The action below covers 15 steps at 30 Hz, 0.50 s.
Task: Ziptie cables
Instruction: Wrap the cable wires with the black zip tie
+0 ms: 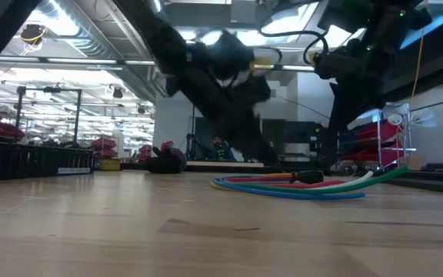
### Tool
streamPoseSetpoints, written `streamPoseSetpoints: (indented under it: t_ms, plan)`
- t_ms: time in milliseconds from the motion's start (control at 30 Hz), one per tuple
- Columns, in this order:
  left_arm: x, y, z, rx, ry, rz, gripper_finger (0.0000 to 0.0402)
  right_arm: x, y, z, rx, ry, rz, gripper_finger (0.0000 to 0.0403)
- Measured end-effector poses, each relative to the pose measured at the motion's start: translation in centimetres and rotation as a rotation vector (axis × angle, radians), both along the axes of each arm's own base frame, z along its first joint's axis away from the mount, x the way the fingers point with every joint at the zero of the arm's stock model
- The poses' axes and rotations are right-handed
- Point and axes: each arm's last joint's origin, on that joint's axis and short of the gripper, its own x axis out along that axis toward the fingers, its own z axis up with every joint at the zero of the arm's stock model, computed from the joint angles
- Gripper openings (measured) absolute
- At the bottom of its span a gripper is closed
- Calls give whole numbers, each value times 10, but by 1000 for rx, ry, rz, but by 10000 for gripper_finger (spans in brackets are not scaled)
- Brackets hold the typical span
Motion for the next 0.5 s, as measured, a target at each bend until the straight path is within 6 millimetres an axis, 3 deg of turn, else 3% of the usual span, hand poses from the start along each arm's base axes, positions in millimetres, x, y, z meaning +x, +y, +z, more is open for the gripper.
streamPoseSetpoints:
  t_ms: [267,367,500]
  plan:
    - [6,-1,-30,99,34,58,194,4,9,0,-4,-38,-61,17]
    - [7,0,-32,97,36,71,151,4,14,-1,-19,-46,-100,17]
    - [7,0,-32,94,37,82,61,4,17,-4,-65,-51,-166,17]
